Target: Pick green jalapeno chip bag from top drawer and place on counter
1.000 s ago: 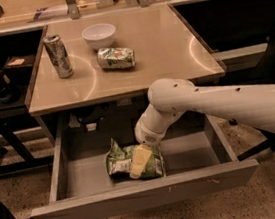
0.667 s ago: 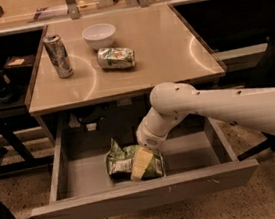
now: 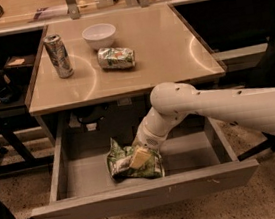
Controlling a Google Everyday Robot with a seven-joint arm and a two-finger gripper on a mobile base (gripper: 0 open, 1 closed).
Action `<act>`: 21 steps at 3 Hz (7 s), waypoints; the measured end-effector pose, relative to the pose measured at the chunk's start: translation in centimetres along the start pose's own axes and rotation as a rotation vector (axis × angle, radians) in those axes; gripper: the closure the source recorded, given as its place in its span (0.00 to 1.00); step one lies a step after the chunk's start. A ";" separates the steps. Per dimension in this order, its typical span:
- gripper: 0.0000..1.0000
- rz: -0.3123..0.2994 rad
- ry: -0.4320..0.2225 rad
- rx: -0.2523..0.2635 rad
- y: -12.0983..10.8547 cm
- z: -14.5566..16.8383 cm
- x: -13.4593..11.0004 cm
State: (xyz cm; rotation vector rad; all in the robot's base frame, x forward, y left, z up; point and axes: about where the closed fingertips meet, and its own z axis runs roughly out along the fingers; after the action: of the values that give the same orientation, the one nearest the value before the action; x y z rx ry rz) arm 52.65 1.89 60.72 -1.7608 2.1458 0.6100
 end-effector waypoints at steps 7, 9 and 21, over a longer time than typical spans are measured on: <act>1.00 0.317 0.042 0.321 -0.5 -24.2 4.7; 1.00 0.353 0.071 0.442 -4.1 -31.5 4.1; 0.11 0.370 0.005 0.479 -20.2 -33.7 -4.3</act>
Offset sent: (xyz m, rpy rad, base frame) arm 0.0033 -0.0035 0.0229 0.0205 -0.0035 -0.0265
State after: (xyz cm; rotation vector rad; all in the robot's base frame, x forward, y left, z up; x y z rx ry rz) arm 74.51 -14.52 89.24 -1.1293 2.3856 0.1426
